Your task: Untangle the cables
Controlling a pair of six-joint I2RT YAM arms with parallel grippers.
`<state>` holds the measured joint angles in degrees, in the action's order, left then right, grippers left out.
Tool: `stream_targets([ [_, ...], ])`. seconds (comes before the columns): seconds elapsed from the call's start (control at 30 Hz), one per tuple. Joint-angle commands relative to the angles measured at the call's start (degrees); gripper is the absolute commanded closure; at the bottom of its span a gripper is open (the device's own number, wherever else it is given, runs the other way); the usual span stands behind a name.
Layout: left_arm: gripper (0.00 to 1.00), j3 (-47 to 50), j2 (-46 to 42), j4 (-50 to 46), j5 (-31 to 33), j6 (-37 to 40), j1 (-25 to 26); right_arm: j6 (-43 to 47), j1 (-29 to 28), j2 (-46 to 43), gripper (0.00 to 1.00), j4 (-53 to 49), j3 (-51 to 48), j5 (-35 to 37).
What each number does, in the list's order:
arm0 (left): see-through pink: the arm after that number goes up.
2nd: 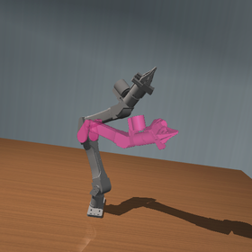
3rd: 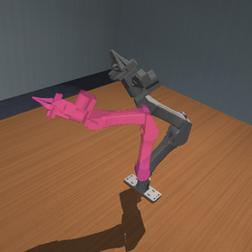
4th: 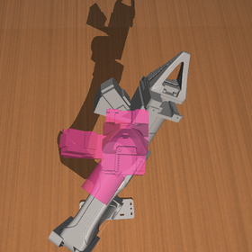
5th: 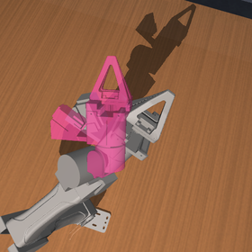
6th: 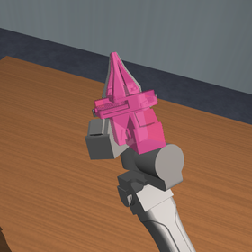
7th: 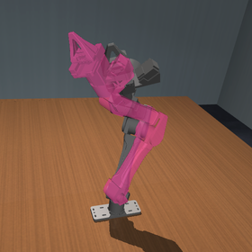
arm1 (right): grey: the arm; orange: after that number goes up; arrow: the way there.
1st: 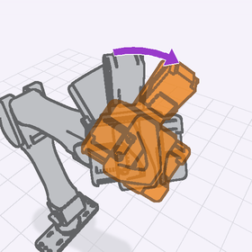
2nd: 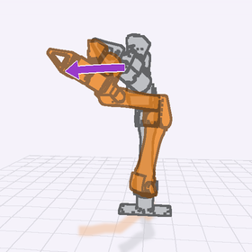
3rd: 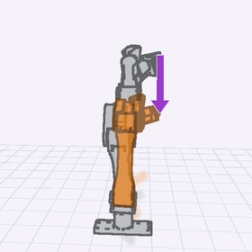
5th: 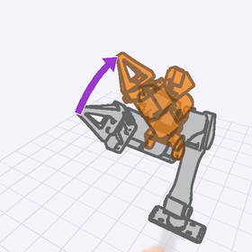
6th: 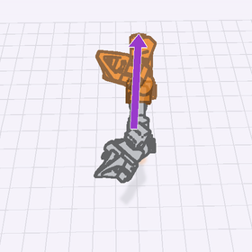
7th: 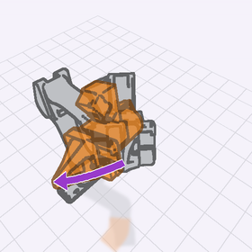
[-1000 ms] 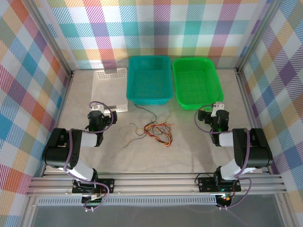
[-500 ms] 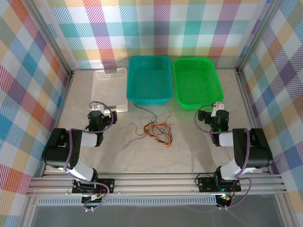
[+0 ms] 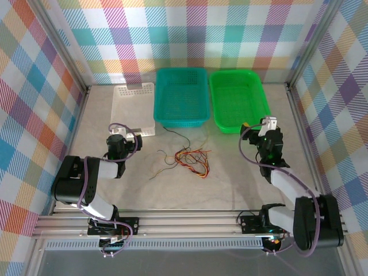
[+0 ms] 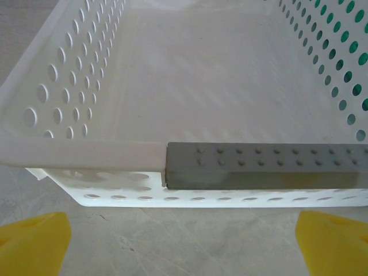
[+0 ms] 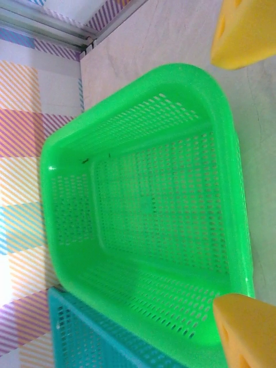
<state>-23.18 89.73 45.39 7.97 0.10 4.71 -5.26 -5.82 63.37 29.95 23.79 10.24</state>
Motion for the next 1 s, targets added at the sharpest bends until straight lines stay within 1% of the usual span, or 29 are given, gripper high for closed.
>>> stream_targets([
  [0.0, 0.0, -0.8, -0.2, 1.0, -0.6, 1.0, -0.6, -8.5, -0.6, -5.8, 0.0, -7.8, 2.1, -8.6],
  [0.07, 0.0, -0.7, -0.3, 1.1, -0.6, 1.0, -0.6, -16.6, -0.6, -8.9, 0.0, -12.1, 4.4, -13.4],
  [0.1, 0.0, -0.7, -0.3, 1.1, -0.6, 1.0, -0.6, -18.5, -0.6, -10.3, 0.0, -14.7, 6.1, -16.7],
  [0.13, 0.0, -0.8, -0.2, 1.1, -0.6, 1.0, -0.6, -19.2, -0.5, -11.5, 0.0, -17.1, 7.4, -18.3],
  [0.17, 0.0, -0.8, -0.3, 1.0, -0.6, 1.0, -0.6, -21.4, -0.5, -13.5, 0.0, -21.5, 8.9, -16.7],
  [0.27, 0.0, -0.7, -0.2, 1.1, -0.6, 1.0, -0.6, -34.8, -0.5, -21.3, 0.0, -34.0, 9.4, -4.1],
  [0.3, 0.0, -0.7, -0.1, 1.0, -0.6, 1.0, -0.6, -33.0, -0.5, -23.9, 0.0, -31.5, 7.4, -6.2],
  [0.33, 0.0, -0.8, -0.2, 0.9, -0.6, 1.0, -0.6, -30.0, -0.5, -25.5, 0.0, -28.6, 6.2, -10.0],
  [0.37, 0.0, -0.8, -0.2, 1.0, -0.6, 1.0, -0.6, -28.4, -0.6, -26.3, 0.0, -27.9, 5.9, -12.5],
  [0.4, 0.0, -0.8, -0.2, 1.0, -0.6, 1.0, -0.5, -26.9, -0.8, -26.3, 0.0, -30.9, 7.6, -13.9],
  [0.5, 0.0, -0.8, -0.2, 1.0, -0.6, 1.0, -0.6, -22.9, -1.8, -22.2, 0.0, -41.7, 12.8, -15.1],
  [0.57, 0.0, -0.8, -0.2, 1.0, -0.6, 1.0, -0.5, -22.5, -3.7, -18.6, 0.0, -45.3, 14.4, -17.1],
  [0.6, 0.0, -0.8, -0.2, 1.0, -0.6, 1.0, -0.6, -22.9, -5.9, -17.0, 0.0, -46.2, 14.3, -16.8],
  [0.63, 0.0, -0.7, -0.2, 1.1, -0.6, 1.0, -0.6, -22.9, -9.2, -15.8, 0.0, -46.2, 13.8, -15.3],
  [0.7, 0.0, -0.5, -0.4, 1.5, -0.6, 1.0, -0.5, -22.8, -17.2, -13.5, 0.0, -45.0, 12.4, -8.9],
  [0.73, 0.0, -0.9, -1.6, -0.4, 0.6, 0.4, -0.6, -23.0, -21.0, -11.8, 0.0, -44.9, 12.0, -5.7],
  [0.77, 0.0, -1.4, -3.3, -2.7, 1.3, 0.0, -0.6, -23.7, -23.4, -10.1, 0.0, -45.0, 11.8, -3.9],
  [0.8, 0.0, -2.3, -4.8, -5.4, 1.1, 0.2, -0.5, -24.7, -25.2, -8.0, 0.0, -44.9, 11.6, -2.9],
  [0.9, 0.0, -4.9, -8.1, -12.3, 0.0, 0.5, -0.6, -26.3, -28.3, -2.8, 0.0, -43.6, 11.0, -2.5],
  [0.97, 0.0, -5.2, -11.4, -15.2, -0.3, 0.4, -0.6, -27.0, -30.2, -0.4, 0.0, -43.4, 11.4, -1.7],
])
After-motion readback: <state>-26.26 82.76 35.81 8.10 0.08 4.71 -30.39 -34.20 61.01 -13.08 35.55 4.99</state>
